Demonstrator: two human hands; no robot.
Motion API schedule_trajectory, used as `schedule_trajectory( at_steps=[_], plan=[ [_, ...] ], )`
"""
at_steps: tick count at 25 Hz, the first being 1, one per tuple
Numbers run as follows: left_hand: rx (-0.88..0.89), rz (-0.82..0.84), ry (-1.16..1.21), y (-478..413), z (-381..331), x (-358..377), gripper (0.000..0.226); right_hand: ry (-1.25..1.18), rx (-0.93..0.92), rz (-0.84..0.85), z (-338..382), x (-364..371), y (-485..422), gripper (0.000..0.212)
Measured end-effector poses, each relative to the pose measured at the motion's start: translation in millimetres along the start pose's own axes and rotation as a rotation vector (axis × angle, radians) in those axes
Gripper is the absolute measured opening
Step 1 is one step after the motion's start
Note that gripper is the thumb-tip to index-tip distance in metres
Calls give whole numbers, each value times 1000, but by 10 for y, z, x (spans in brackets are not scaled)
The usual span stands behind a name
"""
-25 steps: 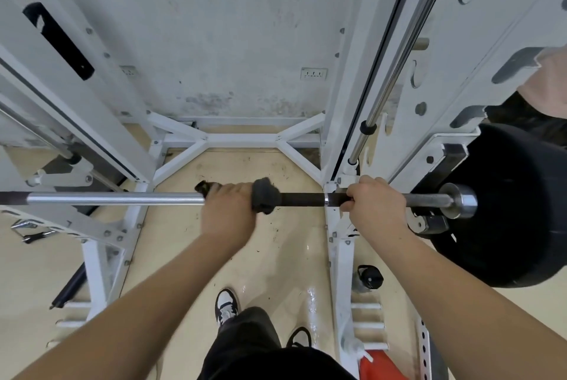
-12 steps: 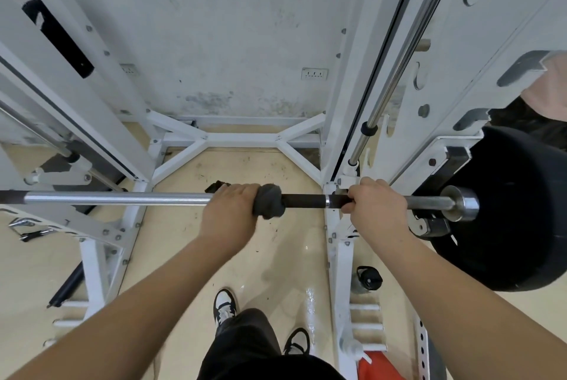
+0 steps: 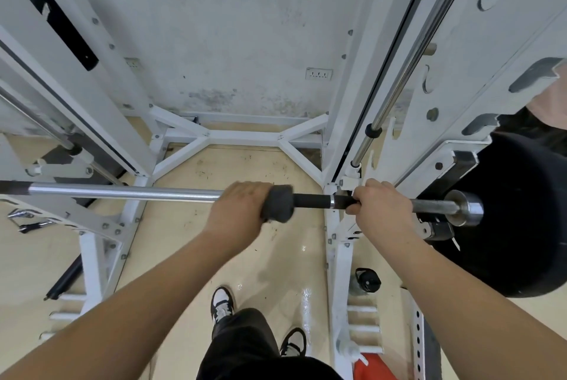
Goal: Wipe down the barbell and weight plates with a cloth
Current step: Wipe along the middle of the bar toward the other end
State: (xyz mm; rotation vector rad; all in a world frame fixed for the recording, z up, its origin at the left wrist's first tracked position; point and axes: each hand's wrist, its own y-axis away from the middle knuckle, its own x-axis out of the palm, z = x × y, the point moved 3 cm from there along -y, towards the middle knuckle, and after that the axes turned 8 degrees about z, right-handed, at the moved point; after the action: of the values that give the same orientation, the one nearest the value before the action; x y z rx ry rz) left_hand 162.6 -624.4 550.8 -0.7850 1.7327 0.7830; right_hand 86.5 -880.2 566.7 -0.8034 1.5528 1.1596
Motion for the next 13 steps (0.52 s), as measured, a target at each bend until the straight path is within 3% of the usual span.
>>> schedule_trajectory(
  at_steps=[4,7,10,13],
  plan=[
    [-241,43,-5,-149,-338,29,20,6,-11,-30,-11,8,25,18],
    [22,10,64,-173,-674,102,29,1,-14,-9,0,-10,13,17],
    [214,206,239,-78,-278,-106,33,-23,-7,-2,18,-48,43,19],
    [39,241,213,-109,60,-151,29,-26,-21,-8,36,-44,65,19]
  ],
)
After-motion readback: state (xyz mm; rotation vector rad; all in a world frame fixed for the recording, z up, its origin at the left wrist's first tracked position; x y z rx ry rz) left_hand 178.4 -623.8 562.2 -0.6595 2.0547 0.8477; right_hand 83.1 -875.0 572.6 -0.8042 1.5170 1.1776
